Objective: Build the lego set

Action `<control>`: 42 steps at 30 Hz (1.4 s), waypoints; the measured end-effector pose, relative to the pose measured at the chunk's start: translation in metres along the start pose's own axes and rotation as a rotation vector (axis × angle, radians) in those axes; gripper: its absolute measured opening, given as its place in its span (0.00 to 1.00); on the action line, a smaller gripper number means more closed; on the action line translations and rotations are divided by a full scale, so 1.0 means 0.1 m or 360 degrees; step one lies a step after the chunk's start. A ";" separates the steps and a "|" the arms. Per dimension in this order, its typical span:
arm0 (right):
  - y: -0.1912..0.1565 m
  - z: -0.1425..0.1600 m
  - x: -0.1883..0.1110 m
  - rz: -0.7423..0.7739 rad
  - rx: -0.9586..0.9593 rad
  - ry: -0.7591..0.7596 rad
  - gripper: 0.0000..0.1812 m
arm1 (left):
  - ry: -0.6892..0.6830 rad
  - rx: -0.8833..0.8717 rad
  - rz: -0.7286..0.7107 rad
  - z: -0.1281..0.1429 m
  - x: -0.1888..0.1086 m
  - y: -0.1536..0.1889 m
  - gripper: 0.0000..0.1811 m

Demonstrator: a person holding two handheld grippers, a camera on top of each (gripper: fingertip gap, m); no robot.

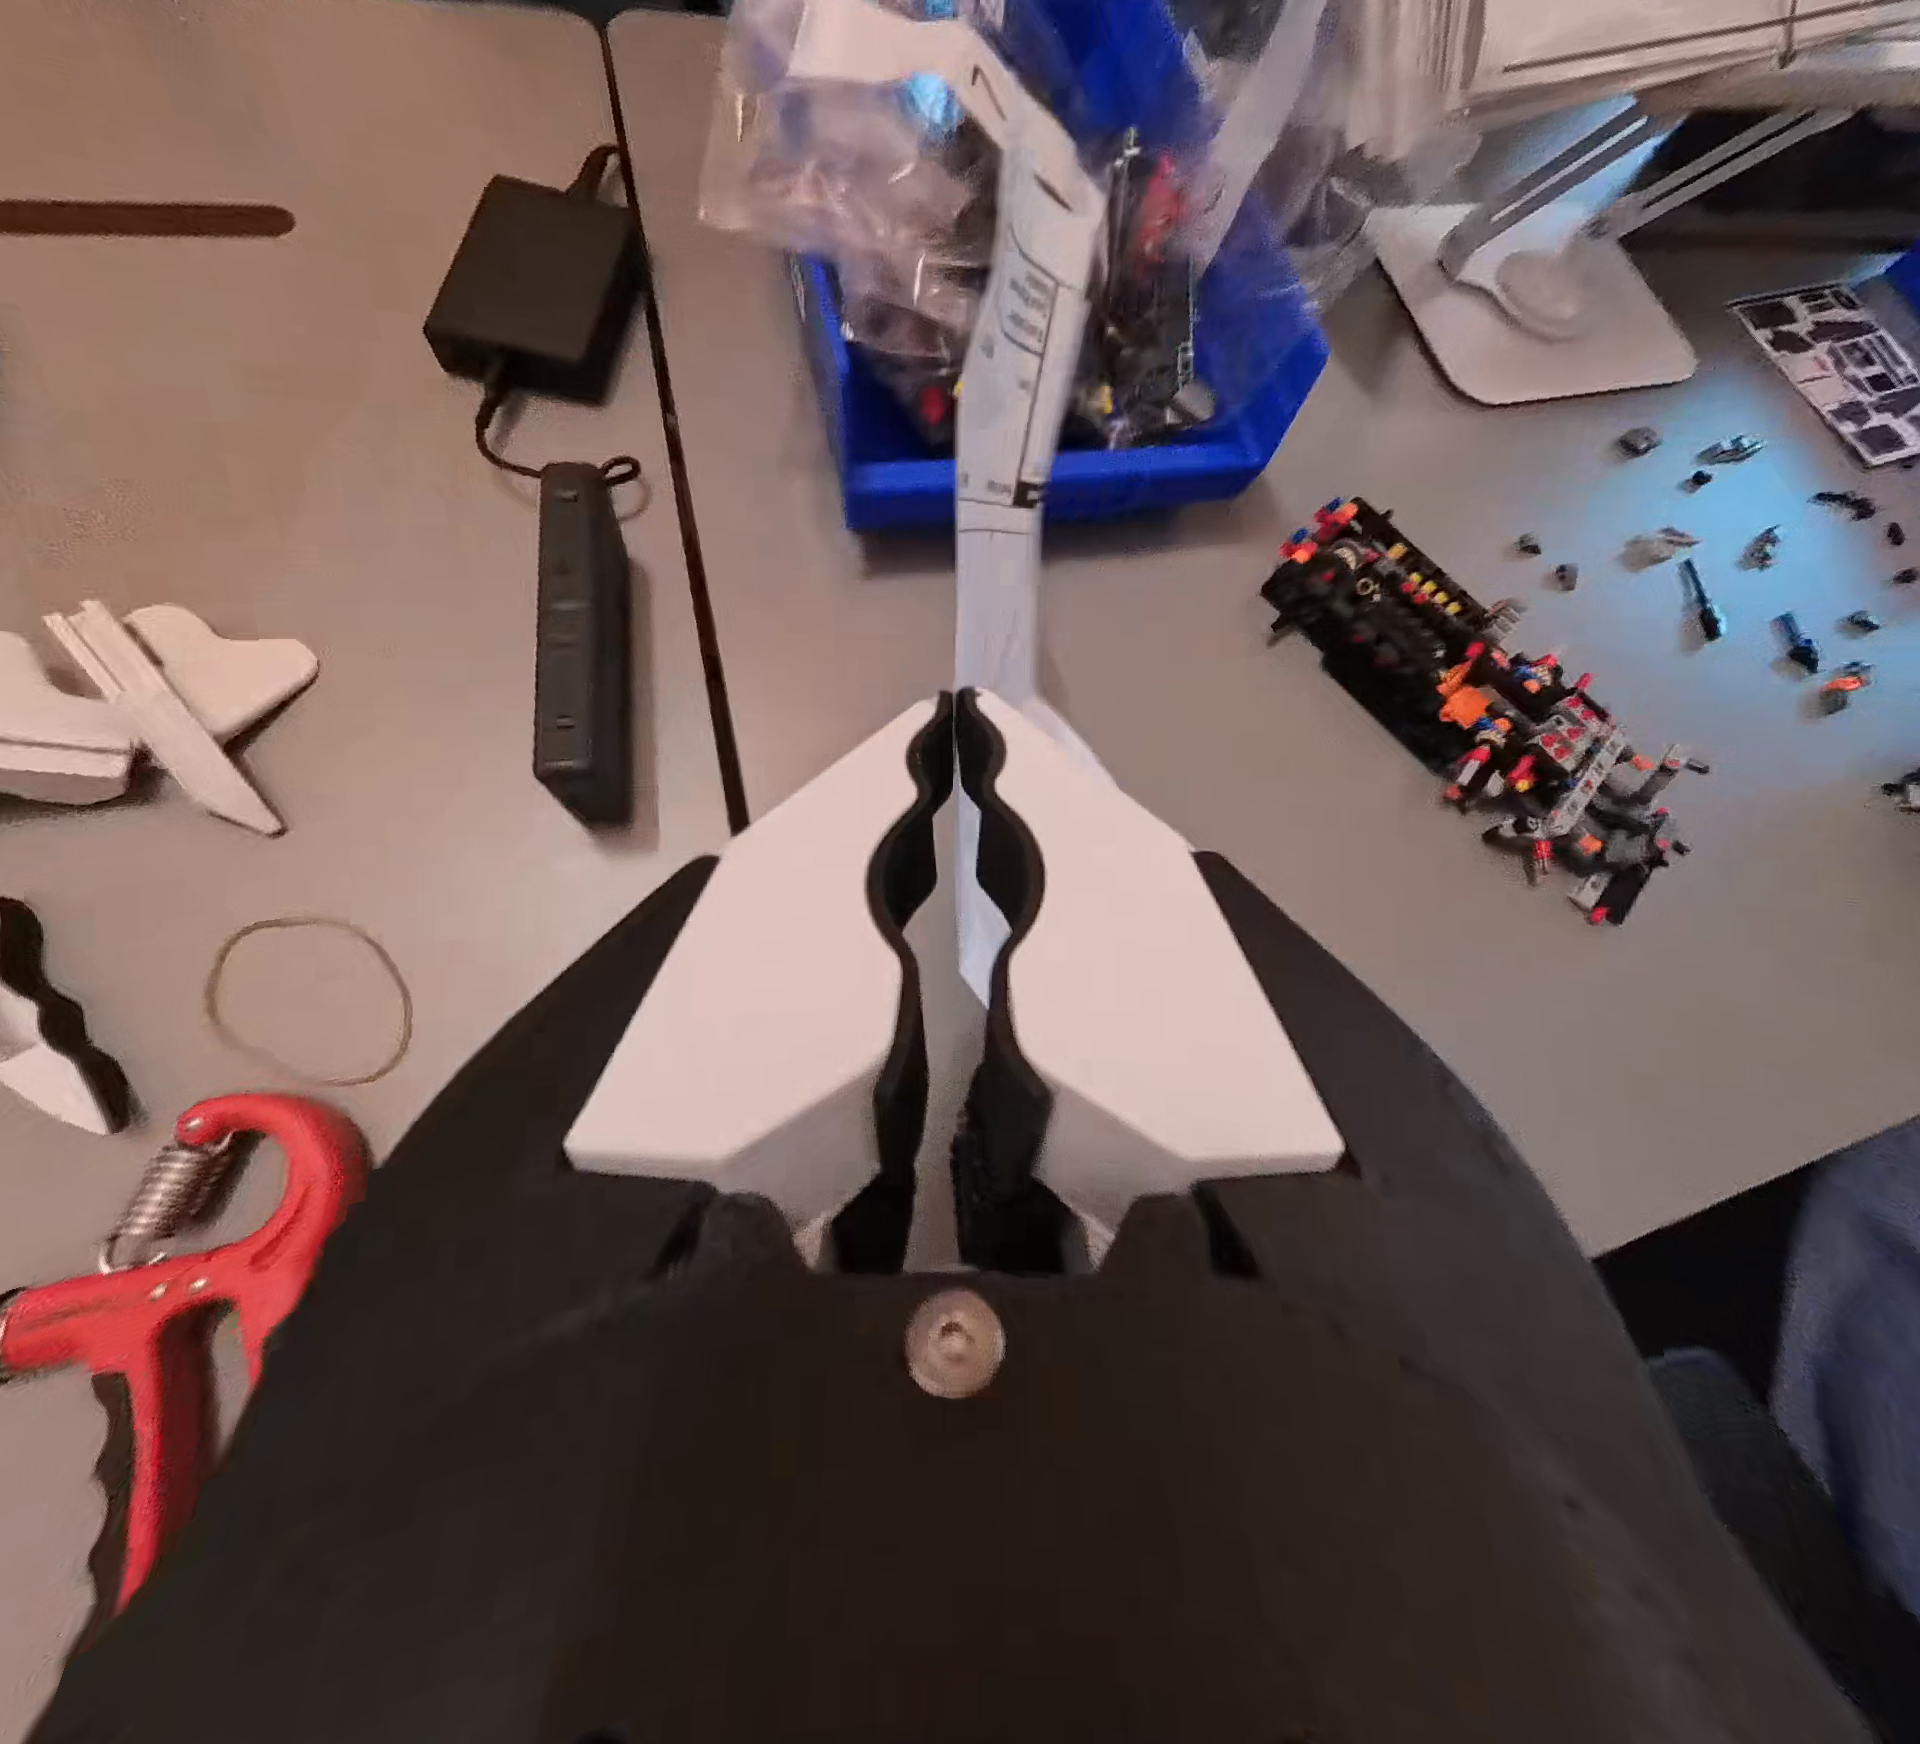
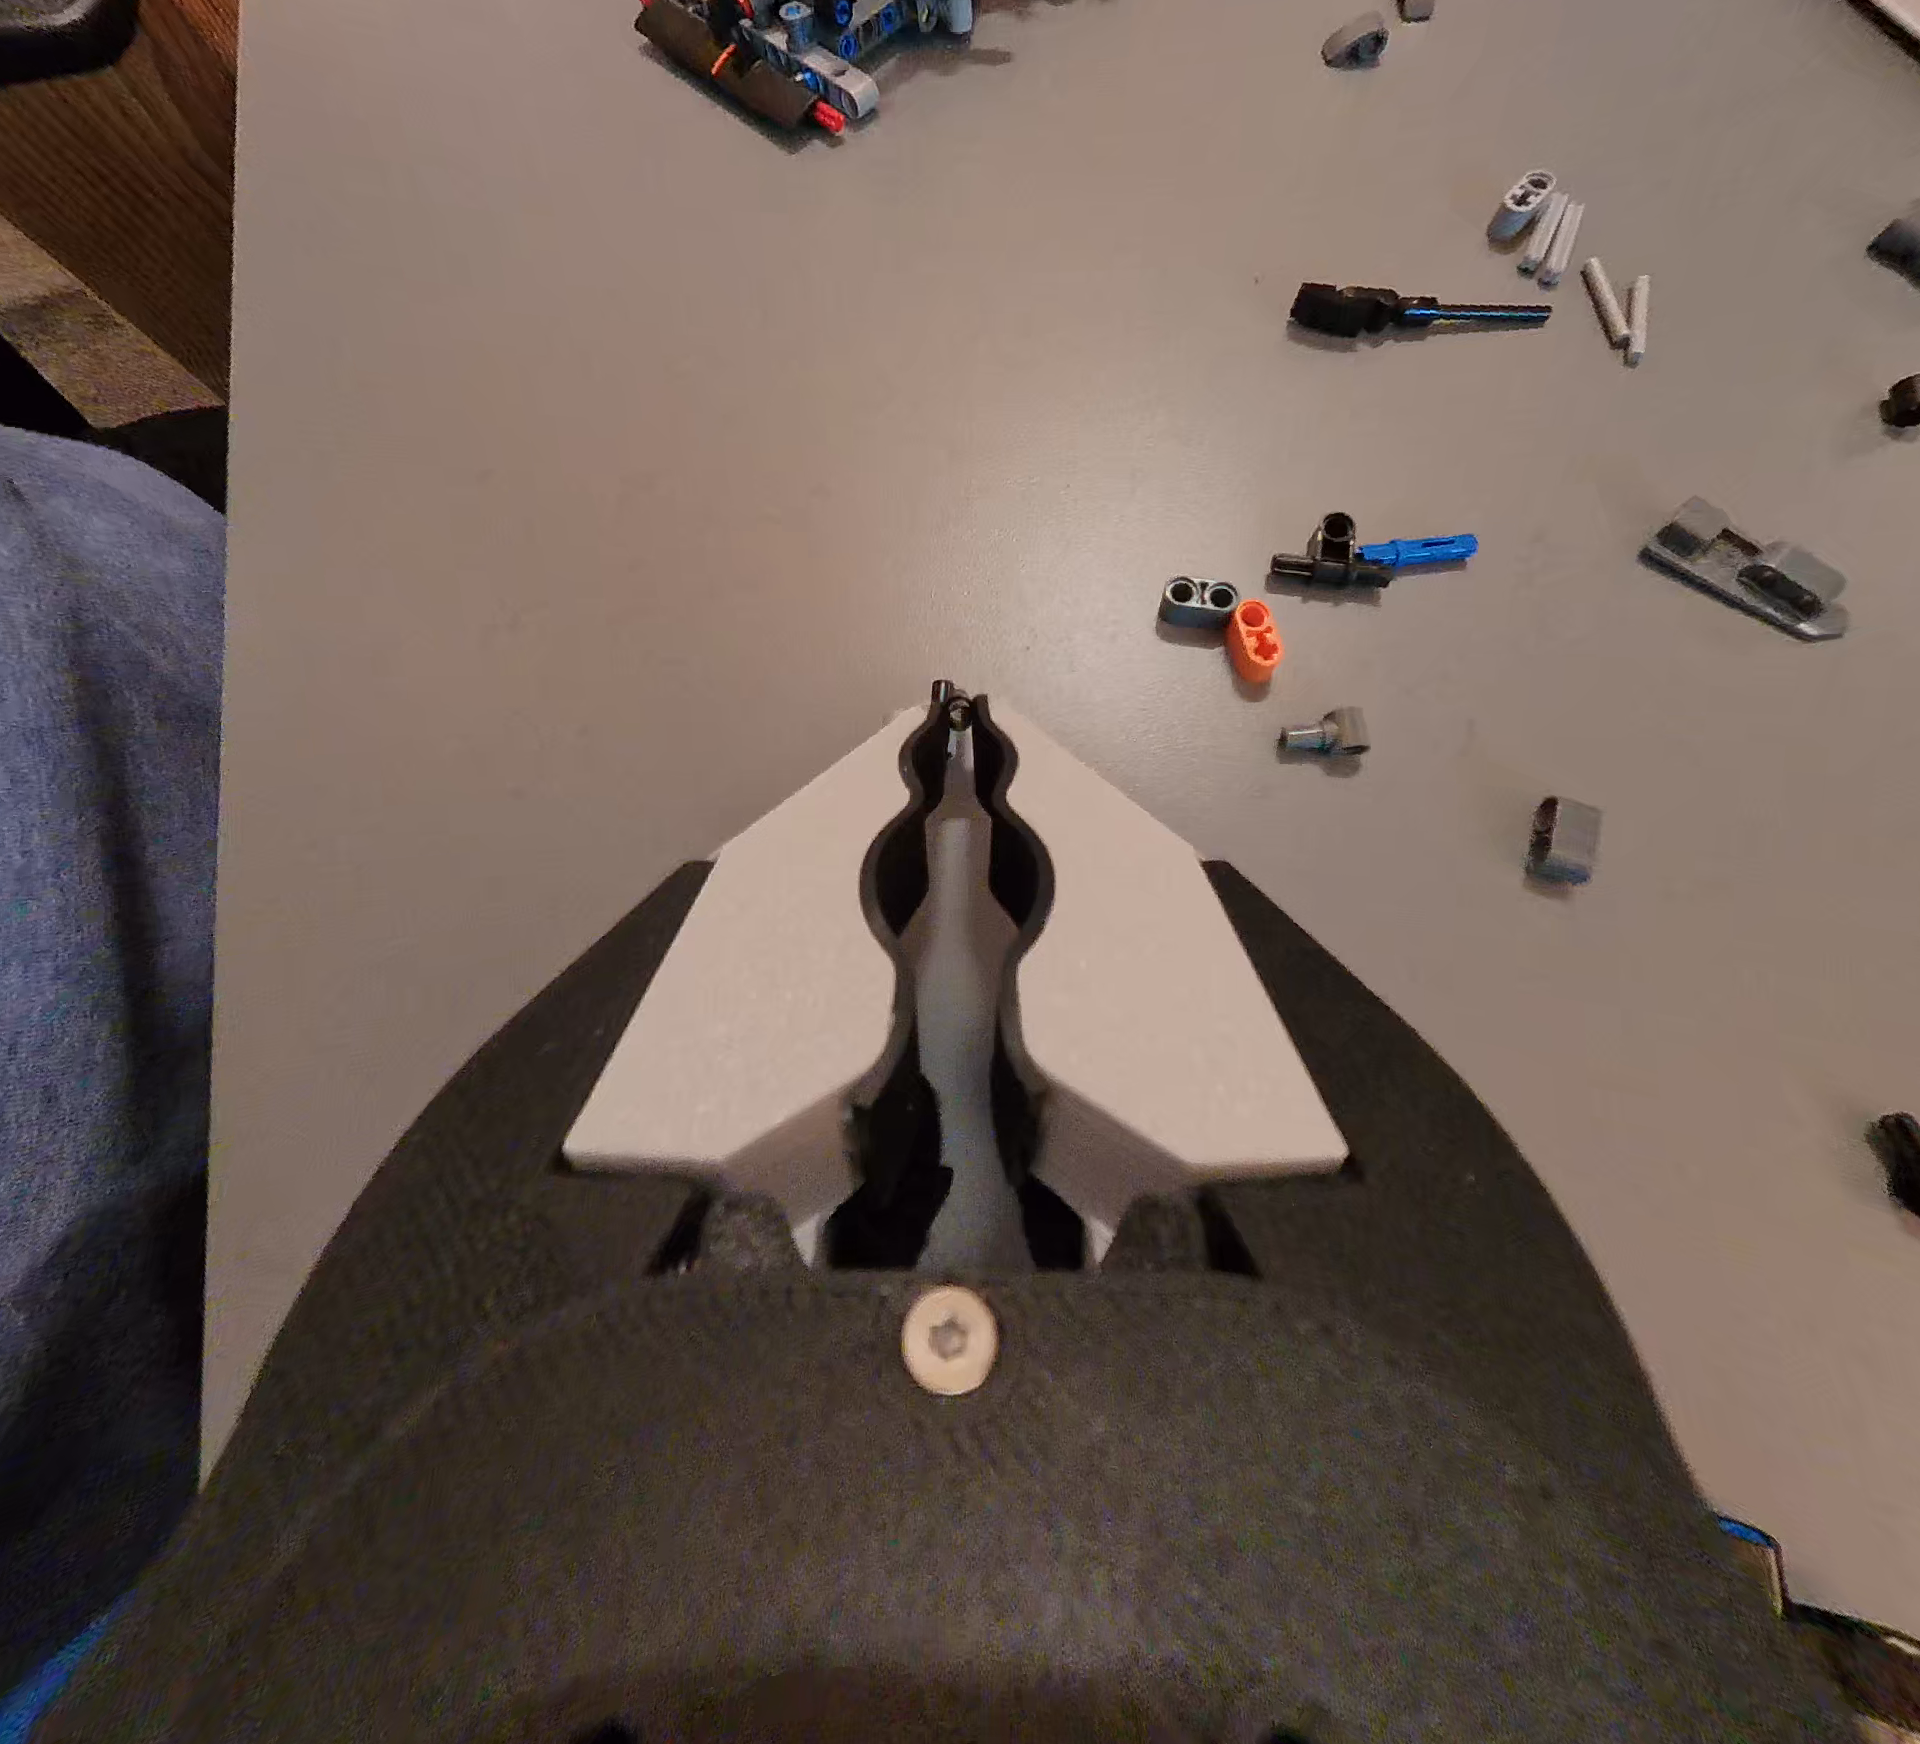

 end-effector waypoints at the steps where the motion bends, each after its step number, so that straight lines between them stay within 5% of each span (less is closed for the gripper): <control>1: 0.00 0.00 0.01 -0.0002 0.0002 -0.0013 0.01 | -0.0018 -0.0011 0.0006 0.01 -0.01 -0.06 0.00; 13: 0.02 0.02 0.03 -0.0019 0.0054 -0.0056 0.01 | -0.0658 0.0385 -0.0526 0.12 -0.02 -1.04 0.00; 22: 0.02 0.04 0.07 -0.0034 0.0061 -0.0118 0.01 | -0.0981 0.0547 -0.0602 0.31 0.18 -1.61 0.00; 34: 0.04 0.04 0.07 -0.0079 0.0108 -0.0121 0.00 | -0.0879 0.0366 -0.0839 0.74 0.11 -2.24 0.00; 42: 0.02 0.04 0.07 -0.0099 0.0094 -0.0123 0.00 | -0.0619 0.0445 -0.1105 0.55 -0.03 -2.25 0.32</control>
Point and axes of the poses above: each gripper's, where its closed fingertips meet, x out along the fingers, z out of its underside, y = z × x across the jaws, the point moved 9 cm from there along -x, back along the fingers, and after that the axes turned 10 degrees about y, right-handed, at the moved point
